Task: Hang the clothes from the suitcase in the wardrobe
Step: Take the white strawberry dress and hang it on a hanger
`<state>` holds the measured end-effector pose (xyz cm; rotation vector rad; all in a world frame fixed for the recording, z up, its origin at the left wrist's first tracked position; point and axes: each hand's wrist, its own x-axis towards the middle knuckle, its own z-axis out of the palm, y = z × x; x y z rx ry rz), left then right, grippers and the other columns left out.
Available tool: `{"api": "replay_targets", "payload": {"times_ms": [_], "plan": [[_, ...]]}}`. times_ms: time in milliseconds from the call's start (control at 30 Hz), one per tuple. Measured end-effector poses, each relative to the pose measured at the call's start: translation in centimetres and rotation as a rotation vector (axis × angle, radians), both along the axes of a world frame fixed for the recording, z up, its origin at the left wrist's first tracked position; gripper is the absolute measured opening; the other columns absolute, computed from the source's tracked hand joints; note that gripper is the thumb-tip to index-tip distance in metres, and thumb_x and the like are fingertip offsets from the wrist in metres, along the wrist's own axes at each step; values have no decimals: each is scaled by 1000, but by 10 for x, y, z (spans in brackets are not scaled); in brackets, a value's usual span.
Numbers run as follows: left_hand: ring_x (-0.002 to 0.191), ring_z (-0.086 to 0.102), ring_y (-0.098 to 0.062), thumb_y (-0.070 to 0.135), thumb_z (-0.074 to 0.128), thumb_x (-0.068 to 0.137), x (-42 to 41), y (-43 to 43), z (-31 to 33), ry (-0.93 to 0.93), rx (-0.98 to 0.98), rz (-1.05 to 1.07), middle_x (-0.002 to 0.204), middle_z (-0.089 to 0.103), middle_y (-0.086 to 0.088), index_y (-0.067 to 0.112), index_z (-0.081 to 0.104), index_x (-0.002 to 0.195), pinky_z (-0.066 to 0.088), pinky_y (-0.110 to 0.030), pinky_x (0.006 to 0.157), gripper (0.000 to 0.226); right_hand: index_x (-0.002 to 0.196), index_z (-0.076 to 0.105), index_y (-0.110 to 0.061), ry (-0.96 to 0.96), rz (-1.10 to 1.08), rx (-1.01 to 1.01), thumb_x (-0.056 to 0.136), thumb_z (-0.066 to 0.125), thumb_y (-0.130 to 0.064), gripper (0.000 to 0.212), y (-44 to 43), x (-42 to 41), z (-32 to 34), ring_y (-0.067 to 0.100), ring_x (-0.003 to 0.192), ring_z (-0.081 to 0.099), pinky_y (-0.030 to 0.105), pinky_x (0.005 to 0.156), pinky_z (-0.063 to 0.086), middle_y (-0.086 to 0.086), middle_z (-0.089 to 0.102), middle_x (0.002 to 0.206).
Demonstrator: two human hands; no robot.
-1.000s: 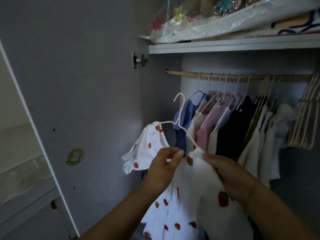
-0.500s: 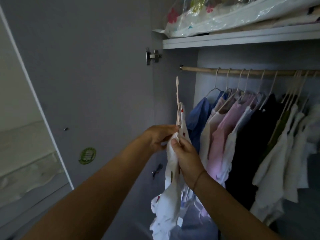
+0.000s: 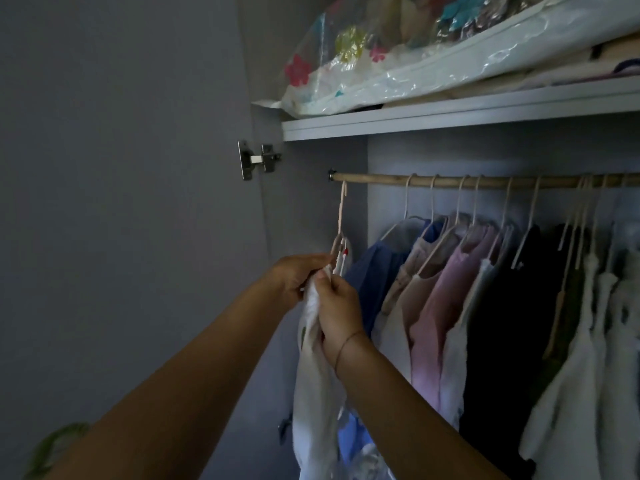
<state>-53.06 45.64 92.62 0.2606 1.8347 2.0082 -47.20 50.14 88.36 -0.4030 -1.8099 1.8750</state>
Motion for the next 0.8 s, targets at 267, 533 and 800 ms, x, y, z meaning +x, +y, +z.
{"api": "replay_targets", "payload": {"times_ms": [267, 533, 800], "plan": [[51, 61, -10, 8, 62, 88, -52, 32, 19, 23, -95, -15, 59, 66, -2, 1, 67, 86, 52, -18, 51, 9, 106, 62, -4, -37, -40, -58, 99, 39, -26, 33, 27, -67, 16, 31, 98, 61, 31, 83, 46, 12, 62, 93], [43, 59, -5, 5, 56, 90, -88, 2, -6, 66, -173, 61, 52, 64, 0, 1, 66, 85, 50, -15, 46, 12, 112, 60, -3, -11, 23, -41, 101, 35, -26, 37, -5, -93, -17, 27, 103, 60, 21, 74, 37, 13, 65, 109], [57, 59, -14, -2, 62, 84, -95, 3, -29, 249, -207, 287, 54, 61, -2, 5, 64, 67, 48, -21, 57, 19, 107, 58, -9, -23, 62, -163, 101, 33, -16, 27, -30, -115, -32, 16, 94, 57, 11, 80, 39, -1, 54, 86]]}}
